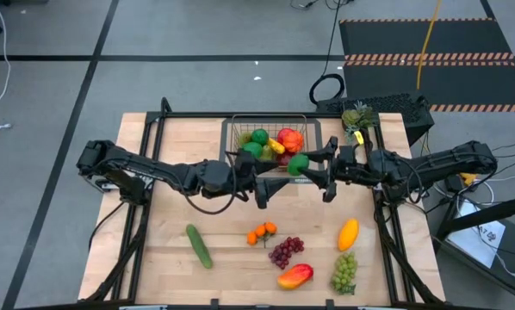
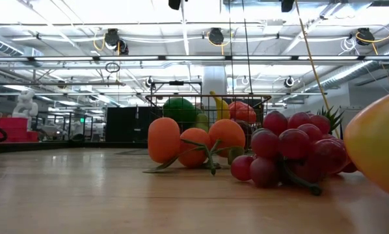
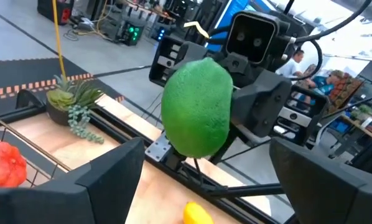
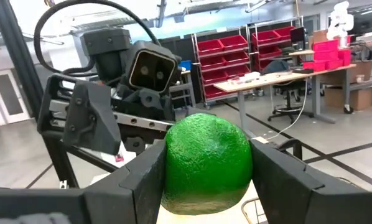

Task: Build produce basket
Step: Put the green lime into the brown wire basket

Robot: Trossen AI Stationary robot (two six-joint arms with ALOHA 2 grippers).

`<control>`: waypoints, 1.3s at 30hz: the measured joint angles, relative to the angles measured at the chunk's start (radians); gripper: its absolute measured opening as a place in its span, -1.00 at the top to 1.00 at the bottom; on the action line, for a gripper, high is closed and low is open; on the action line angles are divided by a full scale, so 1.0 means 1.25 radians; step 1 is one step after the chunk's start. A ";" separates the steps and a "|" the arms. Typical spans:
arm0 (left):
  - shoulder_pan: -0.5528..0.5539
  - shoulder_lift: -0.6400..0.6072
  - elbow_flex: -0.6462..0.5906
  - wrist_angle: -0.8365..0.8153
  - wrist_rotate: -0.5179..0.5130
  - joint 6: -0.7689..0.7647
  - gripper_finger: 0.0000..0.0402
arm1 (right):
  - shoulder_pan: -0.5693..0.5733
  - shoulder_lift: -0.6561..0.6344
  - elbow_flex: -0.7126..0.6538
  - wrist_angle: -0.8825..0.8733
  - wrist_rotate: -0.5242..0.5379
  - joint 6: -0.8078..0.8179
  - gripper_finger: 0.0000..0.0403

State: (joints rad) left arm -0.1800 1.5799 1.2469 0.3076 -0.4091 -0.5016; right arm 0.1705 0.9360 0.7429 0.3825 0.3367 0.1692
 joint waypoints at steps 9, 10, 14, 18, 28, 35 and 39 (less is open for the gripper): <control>0.047 0.042 0.000 0.028 0.082 -0.008 -0.70 | -0.001 0.000 0.000 0.000 0.000 -0.001 -0.03; 0.052 0.049 0.000 0.039 0.089 -0.012 -0.70 | -0.001 0.000 0.000 0.000 0.000 -0.001 -0.03; 0.067 0.081 0.000 0.095 0.120 -0.020 -0.70 | -0.001 0.000 0.000 -0.001 -0.001 -0.001 -0.03; 0.068 0.091 0.000 0.115 0.121 -0.021 -0.70 | -0.001 0.000 0.000 -0.005 -0.001 -0.002 -0.03; 0.069 0.092 0.000 0.137 0.121 0.005 -0.48 | -0.001 0.000 0.000 -0.017 -0.001 0.001 -0.03; 0.070 0.092 0.000 0.138 0.123 -0.001 -0.19 | -0.001 0.000 0.000 -0.020 0.000 0.001 -0.03; 0.070 0.092 0.000 0.138 0.127 0.000 -0.10 | -0.001 0.000 0.000 -0.021 0.000 0.000 -0.03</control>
State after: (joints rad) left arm -0.0929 1.6943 1.2472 0.4797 -0.2504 -0.5022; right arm 0.1696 0.9360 0.7425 0.3569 0.3363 0.1696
